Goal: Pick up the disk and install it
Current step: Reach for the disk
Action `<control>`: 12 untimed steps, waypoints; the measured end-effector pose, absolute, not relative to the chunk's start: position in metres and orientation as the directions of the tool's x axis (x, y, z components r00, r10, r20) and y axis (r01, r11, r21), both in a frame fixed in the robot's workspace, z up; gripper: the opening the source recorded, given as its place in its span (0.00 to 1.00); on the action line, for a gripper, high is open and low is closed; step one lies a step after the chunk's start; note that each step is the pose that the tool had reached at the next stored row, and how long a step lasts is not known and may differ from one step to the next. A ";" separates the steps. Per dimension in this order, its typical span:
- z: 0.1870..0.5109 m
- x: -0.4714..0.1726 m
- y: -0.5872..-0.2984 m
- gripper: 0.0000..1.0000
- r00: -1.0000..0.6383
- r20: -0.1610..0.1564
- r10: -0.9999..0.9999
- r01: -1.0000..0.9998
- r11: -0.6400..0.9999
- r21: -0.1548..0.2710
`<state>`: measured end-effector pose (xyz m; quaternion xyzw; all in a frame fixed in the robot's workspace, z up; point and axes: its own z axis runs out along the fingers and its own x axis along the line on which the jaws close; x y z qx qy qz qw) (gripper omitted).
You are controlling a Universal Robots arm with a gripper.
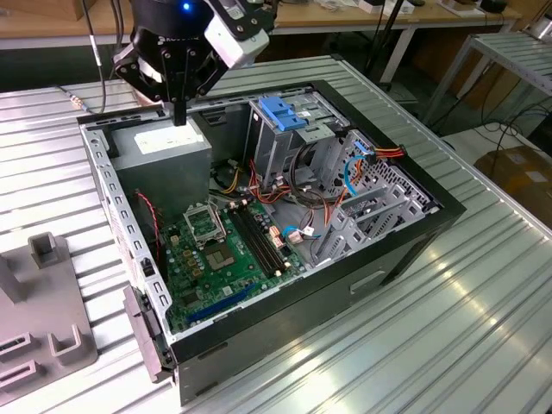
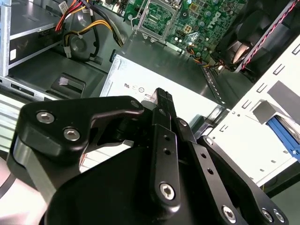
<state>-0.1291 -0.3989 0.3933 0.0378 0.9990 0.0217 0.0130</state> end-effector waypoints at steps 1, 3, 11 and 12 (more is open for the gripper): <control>0.393 -0.129 -0.399 0.10 -0.997 -0.024 0.076 0.075 0.996 0.044; 0.393 -0.130 -0.399 0.10 -0.997 -0.024 0.076 0.075 0.996 0.044; 0.393 -0.131 -0.399 0.10 -0.997 -0.024 0.076 0.075 0.996 0.044; 0.393 -0.132 -0.399 0.10 -0.997 -0.024 0.076 0.075 0.996 0.044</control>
